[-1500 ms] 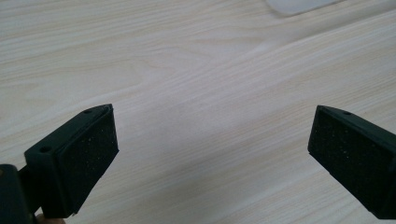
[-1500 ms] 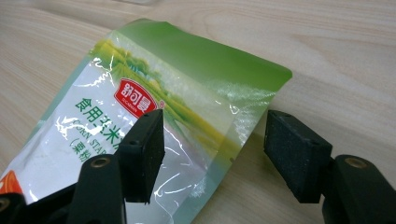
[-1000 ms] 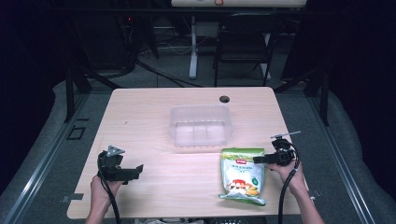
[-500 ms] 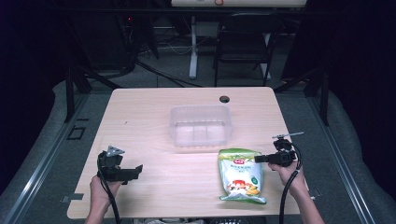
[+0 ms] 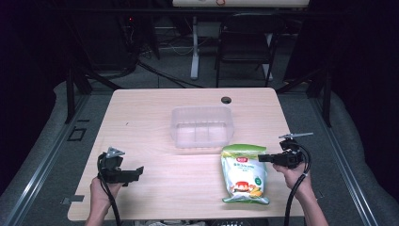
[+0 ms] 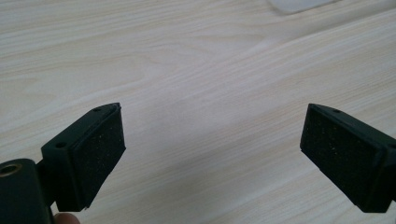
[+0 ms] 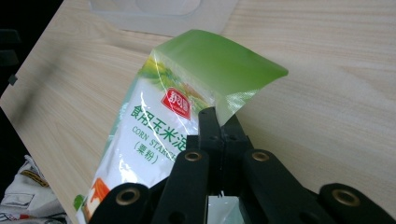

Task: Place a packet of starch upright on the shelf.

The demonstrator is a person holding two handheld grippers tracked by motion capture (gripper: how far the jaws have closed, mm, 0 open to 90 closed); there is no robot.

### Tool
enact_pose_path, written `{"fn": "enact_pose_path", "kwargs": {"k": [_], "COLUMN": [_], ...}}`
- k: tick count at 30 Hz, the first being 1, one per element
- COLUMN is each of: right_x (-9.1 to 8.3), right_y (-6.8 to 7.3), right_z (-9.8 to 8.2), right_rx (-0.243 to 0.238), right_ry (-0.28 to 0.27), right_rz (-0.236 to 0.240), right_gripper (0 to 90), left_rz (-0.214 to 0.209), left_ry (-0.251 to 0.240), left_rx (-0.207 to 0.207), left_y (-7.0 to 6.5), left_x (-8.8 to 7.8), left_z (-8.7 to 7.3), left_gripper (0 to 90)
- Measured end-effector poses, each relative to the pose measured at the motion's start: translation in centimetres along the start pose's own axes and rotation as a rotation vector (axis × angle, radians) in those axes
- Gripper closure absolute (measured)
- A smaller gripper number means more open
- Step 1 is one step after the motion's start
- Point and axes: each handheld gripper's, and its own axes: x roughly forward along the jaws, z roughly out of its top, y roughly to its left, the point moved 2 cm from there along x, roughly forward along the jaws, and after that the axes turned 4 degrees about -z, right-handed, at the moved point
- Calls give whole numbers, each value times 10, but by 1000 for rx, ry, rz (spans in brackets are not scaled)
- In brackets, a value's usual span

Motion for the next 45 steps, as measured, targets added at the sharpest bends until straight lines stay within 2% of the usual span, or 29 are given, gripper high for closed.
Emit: {"fn": "enact_pose_path", "kwargs": {"k": [12,29,38,45], "right_x": [-27,-45,-47,-54], "right_y": [13,43,61,78], "right_z": [7,18,25,29], "right_rx": [-22,-96,-150,-198], "right_ry": [-73,-150,-147,-168], "right_rz": [24,85,79,61], "right_gripper": [900,900,900,900], "left_rz": [-9,-7,1,10], "left_ry": [-2,-2,2,8], "left_rx": [4,-2,-3,0], "left_y": [0,0,1,1], "left_x": [0,0,0,0], "left_z": [0,0,0,0], "left_gripper": [53,53,53,54]}}
